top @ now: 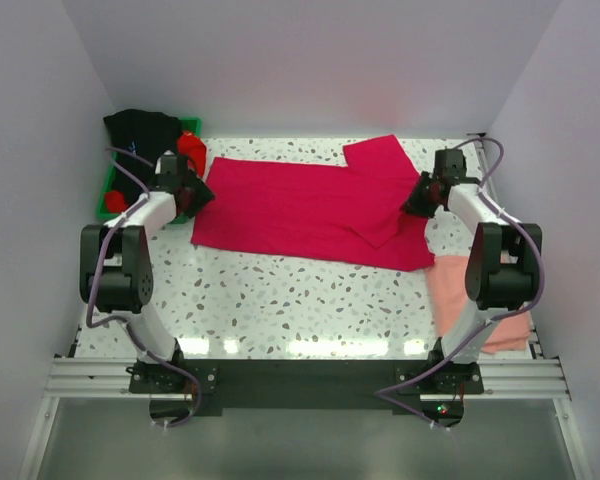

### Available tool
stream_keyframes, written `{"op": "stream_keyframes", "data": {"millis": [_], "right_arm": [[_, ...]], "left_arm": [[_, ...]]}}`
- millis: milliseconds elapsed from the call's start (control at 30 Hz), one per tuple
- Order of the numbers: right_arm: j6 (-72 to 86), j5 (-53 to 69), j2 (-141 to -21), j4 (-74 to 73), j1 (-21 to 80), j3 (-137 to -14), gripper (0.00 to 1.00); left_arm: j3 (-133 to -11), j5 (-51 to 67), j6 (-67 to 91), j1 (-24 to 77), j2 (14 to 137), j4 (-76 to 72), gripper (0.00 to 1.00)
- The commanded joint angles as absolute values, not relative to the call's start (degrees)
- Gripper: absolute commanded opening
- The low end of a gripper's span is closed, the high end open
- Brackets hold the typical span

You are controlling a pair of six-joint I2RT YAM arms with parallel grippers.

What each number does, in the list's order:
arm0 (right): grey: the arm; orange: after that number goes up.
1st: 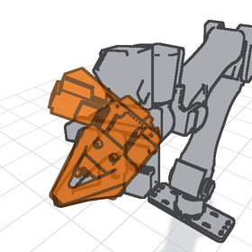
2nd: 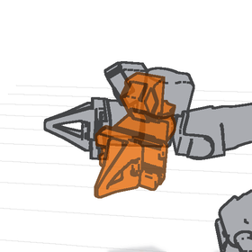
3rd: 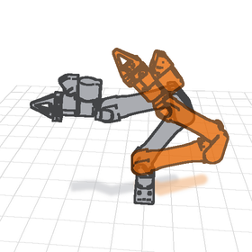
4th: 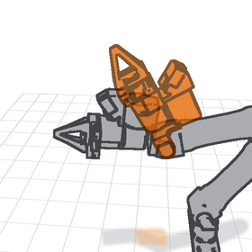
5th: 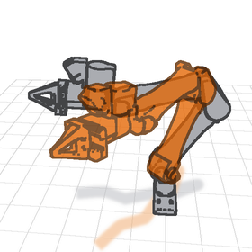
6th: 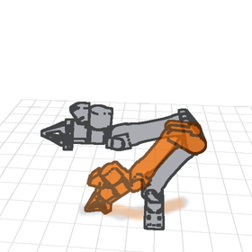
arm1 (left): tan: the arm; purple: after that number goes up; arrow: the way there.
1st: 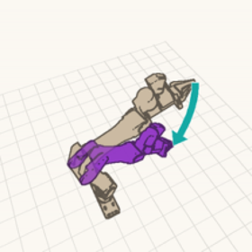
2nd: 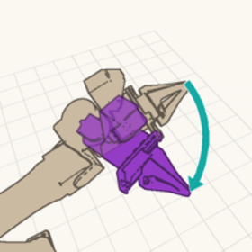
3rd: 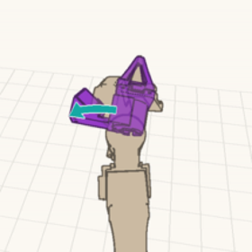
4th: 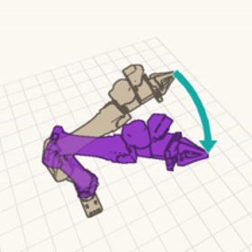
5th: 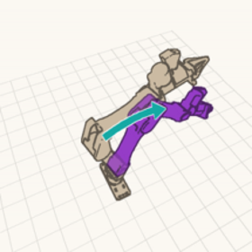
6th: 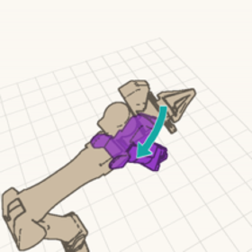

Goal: Fold and stack the t-shirts
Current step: Fold the tshirt

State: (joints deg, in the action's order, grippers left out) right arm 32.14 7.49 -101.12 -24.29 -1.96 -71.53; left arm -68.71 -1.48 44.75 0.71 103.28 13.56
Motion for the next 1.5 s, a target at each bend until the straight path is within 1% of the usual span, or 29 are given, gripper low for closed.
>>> {"op": "stream_keyframes", "data": {"millis": [0, 33, 67, 100, 133, 167, 267, 333, 500, 633, 800, 833, 933, 1067, 1200, 1300, 1333, 1367, 1400, 1467], "right_arm": [[30.85, 10.29, -103.88, -22.41, -2.20, -78.21, 0.30], [30.33, 10.02, -104.76, -25.11, -2.20, -81.35, 0.33], [29.63, 9.24, -105.98, -26.35, -2.11, -82.52, 0.41], [29.45, 8.18, -105.91, -26.80, -2.11, -82.96, 0.46], [29.53, 6.61, -105.39, -26.89, -2.11, -82.27, 0.55], [29.62, 5.81, -103.81, -26.89, -1.94, -81.57, 0.59], [29.88, 2.99, -98.64, -25.84, -0.89, -76.66, 0.64], [30.50, 2.64, -95.90, -23.75, -0.44, -71.39, 0.64], [31.55, 0.79, -90.80, -20.92, 5.44, -62.16, 0.63], [32.43, 0.61, -91.84, -19.08, 8.96, -59.86, 0.63], [34.19, 2.63, -92.63, -16.79, 10.11, -57.31, 0.62], [34.28, 2.81, -92.72, -16.27, 10.46, -57.04, 0.62], [34.80, 3.43, -93.34, -15.38, 10.81, -56.34, 0.62], [35.68, 3.25, -94.74, -14.50, 11.34, -55.90, 0.61], [35.77, 3.08, -96.33, -14.41, 11.69, -56.25, 0.58], [35.77, 2.64, -96.94, -14.41, 11.78, -56.25, 0.56], [35.86, 2.64, -97.12, -14.33, 11.78, -56.25, 0.54], [36.12, 2.72, -97.21, -14.07, 11.78, -56.34, 0.53], [36.21, 2.90, -97.73, -13.89, 11.78, -56.51, 0.50], [36.47, 3.16, -98.35, -13.80, 11.87, -57.30, 0.45]], "left_arm": [[-64.09, -0.44, 44.47, 0.00, 94.51, 10.11, 0.51], [-60.85, -0.96, 44.82, 0.00, 92.92, 10.02, 0.51], [-59.17, -1.58, 45.26, 0.00, 91.33, 10.19, 0.51], [-57.24, -2.89, 46.13, 0.00, 88.27, 10.20, 0.51], [-53.39, -3.60, 46.49, 0.00, 86.59, 9.85, 0.51], [-51.26, -4.21, 47.36, 0.00, 83.70, 9.67, 0.51], [-43.70, -5.80, 49.04, 0.00, 78.86, 7.92, 0.51], [-40.00, -6.42, 49.30, 0.00, 77.52, 6.60, 0.51], [-35.61, -6.06, 50.71, 0.00, 76.99, 4.58, 0.50], [-34.10, -6.15, 51.50, 0.00, 78.39, 2.12, 0.50], [-33.84, -7.38, 52.38, 0.00, 79.28, 0.88, 0.51], [-33.58, -7.30, 52.56, 0.00, 79.19, -2.43, 0.51], [-32.69, -6.68, 53.26, 0.00, 79.63, -5.09, 0.51], [-34.10, -7.91, 53.26, 0.00, 83.31, -4.83, 0.51], [-34.45, -7.82, 53.70, 0.00, 85.25, -5.97, 0.50], [-34.37, -8.26, 53.70, 0.00, 85.78, -5.71, 0.45], [-34.45, -8.44, 53.61, 0.00, 85.69, -5.63, 0.40], [-34.37, -8.61, 53.53, 0.00, 85.78, -5.54, 0.38], [-34.37, -8.70, 53.53, 0.00, 85.61, -5.45, 0.33], [-34.45, -8.88, 53.44, 0.00, 85.43, -5.19, 0.25]]}}
